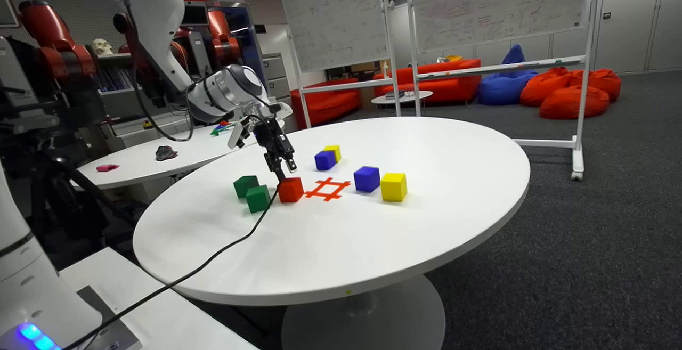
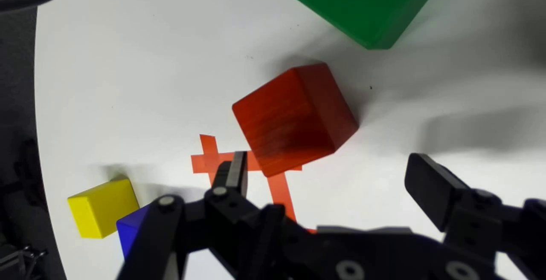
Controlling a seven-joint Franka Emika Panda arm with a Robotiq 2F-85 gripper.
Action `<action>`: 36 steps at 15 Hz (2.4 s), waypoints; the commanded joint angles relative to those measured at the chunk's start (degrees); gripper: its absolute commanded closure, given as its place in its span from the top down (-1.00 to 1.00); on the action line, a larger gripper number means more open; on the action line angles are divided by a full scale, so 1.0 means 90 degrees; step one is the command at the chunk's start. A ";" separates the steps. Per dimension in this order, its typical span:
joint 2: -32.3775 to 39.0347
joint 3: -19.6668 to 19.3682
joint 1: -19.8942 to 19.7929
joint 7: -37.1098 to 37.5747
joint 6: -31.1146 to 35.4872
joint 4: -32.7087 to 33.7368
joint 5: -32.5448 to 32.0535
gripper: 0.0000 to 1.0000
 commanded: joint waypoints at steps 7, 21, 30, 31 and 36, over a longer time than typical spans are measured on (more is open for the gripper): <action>-0.0323 0.0174 -0.0097 0.0094 -0.0040 -0.0250 -0.0275 1.00; -0.0201 0.0496 -0.0279 -0.1363 0.0510 -0.0284 -0.0190 1.00; -0.0172 0.0426 -0.0131 -0.1197 0.0350 -0.0237 -0.0242 1.00; -0.0163 0.0419 -0.0118 -0.1169 0.0363 -0.0231 -0.0264 1.00; -0.0187 0.0415 -0.0114 -0.1204 0.0362 -0.0260 -0.0285 1.00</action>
